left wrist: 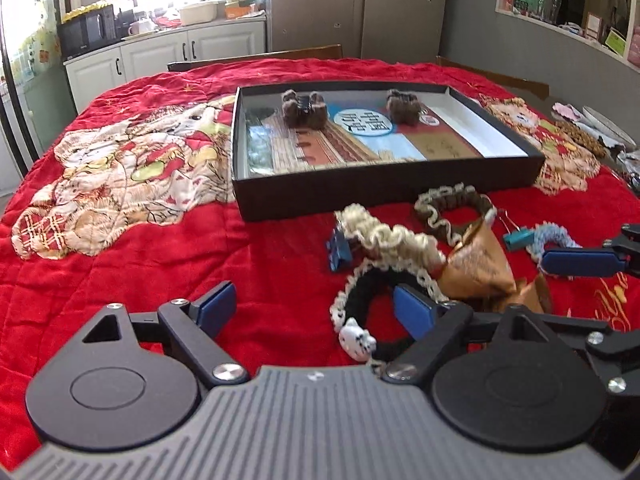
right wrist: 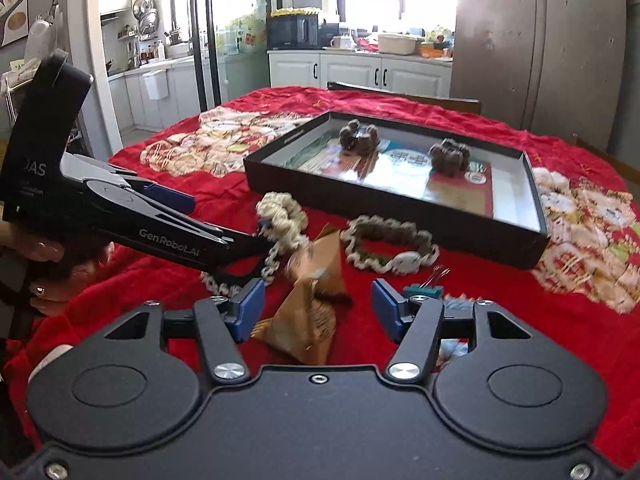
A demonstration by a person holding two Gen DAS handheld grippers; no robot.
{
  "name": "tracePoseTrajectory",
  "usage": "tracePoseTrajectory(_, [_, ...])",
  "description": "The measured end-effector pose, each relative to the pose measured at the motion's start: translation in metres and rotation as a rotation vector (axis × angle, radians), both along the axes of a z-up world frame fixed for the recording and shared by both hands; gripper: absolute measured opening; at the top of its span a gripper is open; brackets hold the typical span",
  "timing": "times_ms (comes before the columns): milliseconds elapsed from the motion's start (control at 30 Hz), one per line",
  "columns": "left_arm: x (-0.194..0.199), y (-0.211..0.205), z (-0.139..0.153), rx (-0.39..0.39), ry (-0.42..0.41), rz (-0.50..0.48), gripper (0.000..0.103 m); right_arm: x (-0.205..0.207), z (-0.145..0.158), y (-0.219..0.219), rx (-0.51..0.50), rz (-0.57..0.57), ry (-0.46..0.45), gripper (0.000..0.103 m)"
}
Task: Organize objects
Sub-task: 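Grasp a tan paper triangle packet with right tool while left tool withdraws, then grasp the black lace-trimmed scrunchie with left tool while right tool lifts packet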
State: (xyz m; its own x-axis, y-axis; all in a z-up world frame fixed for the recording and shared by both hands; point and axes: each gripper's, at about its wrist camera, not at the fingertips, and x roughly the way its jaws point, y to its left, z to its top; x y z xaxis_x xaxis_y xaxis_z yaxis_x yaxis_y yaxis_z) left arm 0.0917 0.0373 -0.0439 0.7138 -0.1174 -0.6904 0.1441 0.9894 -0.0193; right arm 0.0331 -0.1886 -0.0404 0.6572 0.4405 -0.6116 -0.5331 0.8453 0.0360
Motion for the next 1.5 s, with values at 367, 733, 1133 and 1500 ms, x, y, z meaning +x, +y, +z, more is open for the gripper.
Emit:
tracePoseTrajectory(367, [-0.004, -0.006, -0.011, 0.000, 0.015, -0.031, 0.063, 0.008, -0.014, -0.003, 0.017, -0.017, 0.054, 0.040])
tracePoseTrajectory(733, [-0.005, -0.004, -0.007, -0.027, 0.023, -0.048, 0.024, 0.007, -0.015, -0.004, 0.025, -0.018, 0.055, 0.033])
tracePoseTrajectory(1133, [-0.009, 0.003, 0.000, -0.069, 0.031, -0.056, 0.015, 0.003, -0.011, -0.006, 0.017, -0.005, 0.038, 0.032])
tracePoseTrajectory(1500, [-0.018, 0.008, 0.027, -0.085, -0.032, -0.067, 0.015, -0.002, 0.007, -0.016, 0.027, -0.004, -0.004, 0.032])
